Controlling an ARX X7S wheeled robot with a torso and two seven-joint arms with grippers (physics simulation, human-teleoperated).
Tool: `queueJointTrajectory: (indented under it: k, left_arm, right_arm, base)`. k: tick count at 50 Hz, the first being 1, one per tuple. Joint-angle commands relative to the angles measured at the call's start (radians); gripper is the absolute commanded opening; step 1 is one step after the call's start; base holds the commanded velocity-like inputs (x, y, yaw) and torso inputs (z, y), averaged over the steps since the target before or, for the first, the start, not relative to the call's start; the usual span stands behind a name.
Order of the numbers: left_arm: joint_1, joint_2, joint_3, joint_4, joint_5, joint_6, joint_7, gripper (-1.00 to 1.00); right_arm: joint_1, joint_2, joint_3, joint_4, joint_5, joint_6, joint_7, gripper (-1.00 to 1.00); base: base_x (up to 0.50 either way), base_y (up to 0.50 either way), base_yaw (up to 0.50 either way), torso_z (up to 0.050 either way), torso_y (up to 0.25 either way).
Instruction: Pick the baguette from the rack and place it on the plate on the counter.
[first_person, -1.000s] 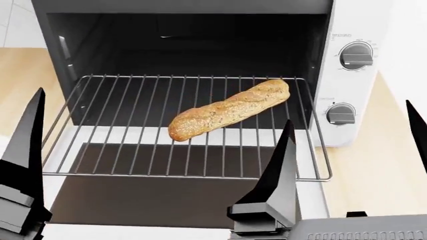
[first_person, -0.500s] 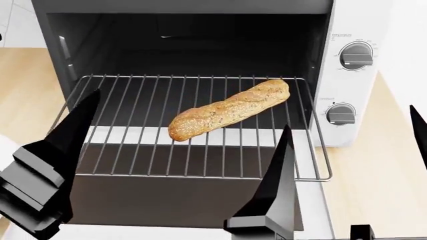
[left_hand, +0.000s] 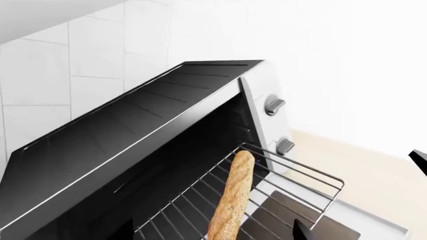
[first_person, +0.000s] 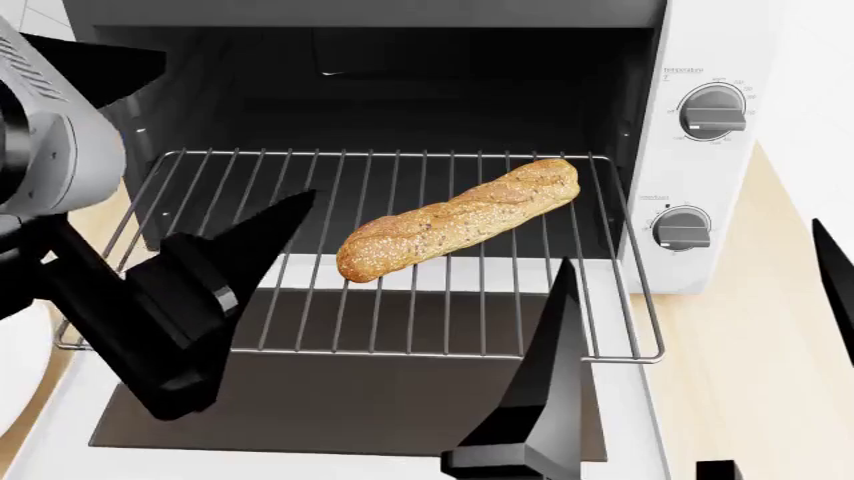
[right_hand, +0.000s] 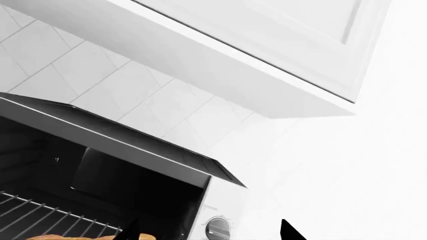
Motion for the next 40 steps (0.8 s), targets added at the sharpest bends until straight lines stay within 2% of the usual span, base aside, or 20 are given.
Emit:
queueJointTrajectory:
  k: [1,13,40]
  left_arm:
    - [0.044,0.09,-0.011,-0.155,0.002,-0.069,0.136,1.0]
    - [0.056,0.217,-0.004,-0.281,0.03,-0.119,0.223,1.0]
    - [0.108,0.366,0.023,-0.476,0.097,-0.17,0.309,1.0]
  right_arm:
    - [-0.003,-0.001,-0.003,0.0,0.002,0.002,-0.002,1.0]
    - [0.0,-0.001,-0.002,0.003,0.012,-0.001,-0.002,1.0]
    - [-0.01,0.001,-0.021,0.001,0.009,0.017,0.002,1.0]
  base:
    - [0.0,0.0,0.0,0.0,0.0]
    - [0.0,0.0,0.0,0.0,0.0]
    - [0.0,0.0,0.0,0.0,0.0]
